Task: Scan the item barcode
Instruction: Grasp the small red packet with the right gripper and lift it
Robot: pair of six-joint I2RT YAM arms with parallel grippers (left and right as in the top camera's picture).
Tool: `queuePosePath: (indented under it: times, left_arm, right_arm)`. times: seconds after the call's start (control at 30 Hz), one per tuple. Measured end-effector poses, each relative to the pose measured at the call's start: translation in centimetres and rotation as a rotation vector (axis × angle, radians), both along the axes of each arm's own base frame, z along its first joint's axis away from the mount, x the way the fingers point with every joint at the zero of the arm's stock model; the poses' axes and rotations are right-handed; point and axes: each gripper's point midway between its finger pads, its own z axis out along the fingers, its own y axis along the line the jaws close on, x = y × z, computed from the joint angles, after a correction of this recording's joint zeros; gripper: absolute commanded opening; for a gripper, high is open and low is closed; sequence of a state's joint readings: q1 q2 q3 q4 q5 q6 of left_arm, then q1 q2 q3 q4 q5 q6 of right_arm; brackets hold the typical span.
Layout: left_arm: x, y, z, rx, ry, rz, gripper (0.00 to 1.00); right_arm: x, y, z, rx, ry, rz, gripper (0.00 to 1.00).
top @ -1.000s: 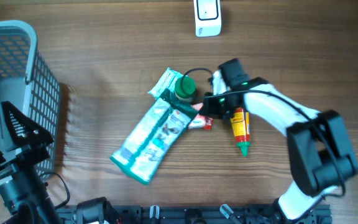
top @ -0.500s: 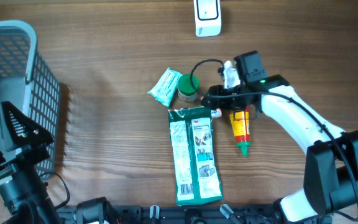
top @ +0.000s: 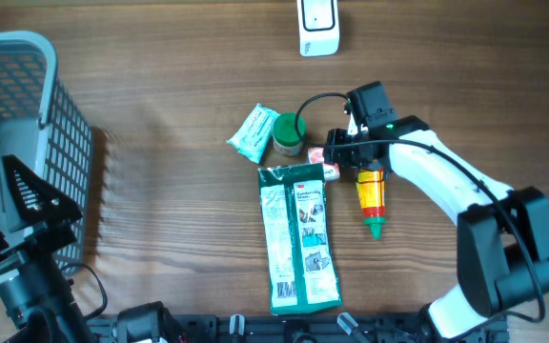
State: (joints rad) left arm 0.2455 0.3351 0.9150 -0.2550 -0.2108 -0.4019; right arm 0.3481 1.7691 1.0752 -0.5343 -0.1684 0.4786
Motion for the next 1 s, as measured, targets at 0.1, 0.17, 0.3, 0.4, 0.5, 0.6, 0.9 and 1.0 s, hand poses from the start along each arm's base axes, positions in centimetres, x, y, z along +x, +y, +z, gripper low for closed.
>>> queuePosePath:
  times: [0.1,0.17,0.3,0.4,0.5,0.6,0.9,1.0]
  left_arm:
    - [0.0,0.0,0.0,0.0,0.0,0.0,1.0]
    - [0.0,0.0,0.0,0.0,0.0,0.0,1.0]
    - [0.0,0.0,0.0,0.0,0.0,0.0,1.0]
    - [0.0,0.0,0.0,0.0,0.0,0.0,1.0]
    - [0.0,0.0,0.0,0.0,0.0,0.0,1.0]
    - [-0.1,0.0,0.0,0.0,-0.001,0.0,1.0]
    - [0.0,0.0,0.0,0.0,-0.001,0.0,1.0]
    - [-0.1,0.0,0.0,0.0,-0.001,0.0,1.0]
  right_arm:
    - [0.1,0.2,-0.4,0.008,0.008,-0.006,0.5]
    - [0.2,0.3,-0.6,0.013,0.006,-0.007,0.43]
    - [0.4,0.8,-1.1,0.036,0.016,-0.007,0.36]
    - [0.3,1.1,-1.7,0.052,0.031,0.001,0.2]
    - [0.2,1.3,-1.8,0.064,0.038,0.005,0.04]
    - [0.2,1.4,-1.9,0.073,0.042,0.007,0.04]
    - [0.7,-1.0,-0.5,0.264,0.103,-0.039,0.04]
    - [1.9,-3.7,2.2,0.426,0.054,-0.051,0.04]
